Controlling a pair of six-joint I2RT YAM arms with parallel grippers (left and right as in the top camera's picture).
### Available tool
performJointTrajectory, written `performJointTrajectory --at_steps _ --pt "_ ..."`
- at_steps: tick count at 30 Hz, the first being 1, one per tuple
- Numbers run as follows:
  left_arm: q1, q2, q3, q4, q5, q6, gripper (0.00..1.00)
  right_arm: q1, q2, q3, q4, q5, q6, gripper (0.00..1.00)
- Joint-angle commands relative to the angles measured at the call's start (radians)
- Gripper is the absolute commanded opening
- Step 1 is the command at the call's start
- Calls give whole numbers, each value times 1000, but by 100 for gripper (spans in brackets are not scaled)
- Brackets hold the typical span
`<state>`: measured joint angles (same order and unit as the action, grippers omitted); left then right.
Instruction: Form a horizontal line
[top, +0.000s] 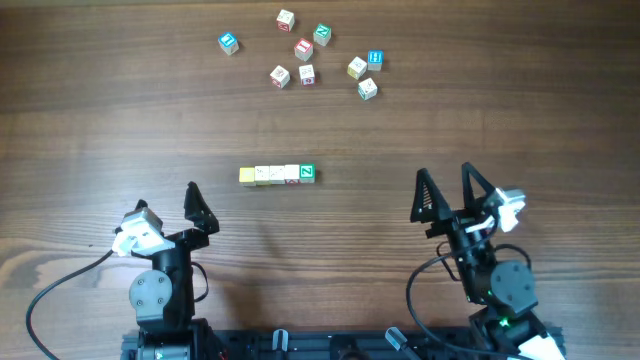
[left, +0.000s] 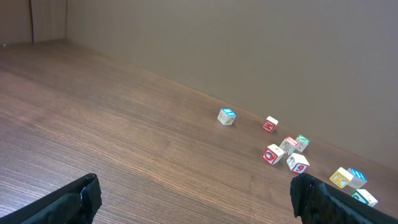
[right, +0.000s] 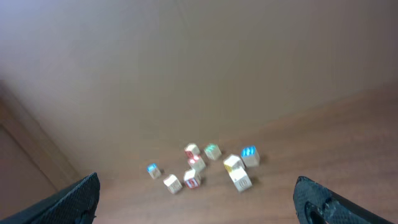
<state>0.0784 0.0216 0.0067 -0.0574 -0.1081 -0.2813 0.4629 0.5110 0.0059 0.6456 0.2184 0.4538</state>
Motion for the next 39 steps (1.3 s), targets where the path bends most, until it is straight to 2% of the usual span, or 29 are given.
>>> performJointTrajectory --at_steps 1,13,19,22,25,36,37,39 --pt "-3 -2 -1 -3 -17 20 100 -3 -96 -1 3 10 -6 100" --pt "-3 -2 -1 -3 -17 20 100 -3 -317 -1 5 10 -6 100" --pt "-3 -2 -1 -3 -17 20 100 -3 -332 -1 -23 10 -6 100" --pt "-3 -2 -1 -3 -17 20 100 -3 -332 -1 -252 10 -6 100" --pt "-3 -2 -1 -3 -17 20 100 -3 -332 -1 -608 10 -6 100" --pt "-3 -2 -1 -3 -17 20 100 -3 -312 -1 -618 6 -2 100" --pt "-3 -2 -1 -3 -17 20 100 -3 -312 -1 -618 11 -15 100" --pt "-3 -2 -1 -3 -17 20 100 -3 -309 0 -610 200 -184 100"
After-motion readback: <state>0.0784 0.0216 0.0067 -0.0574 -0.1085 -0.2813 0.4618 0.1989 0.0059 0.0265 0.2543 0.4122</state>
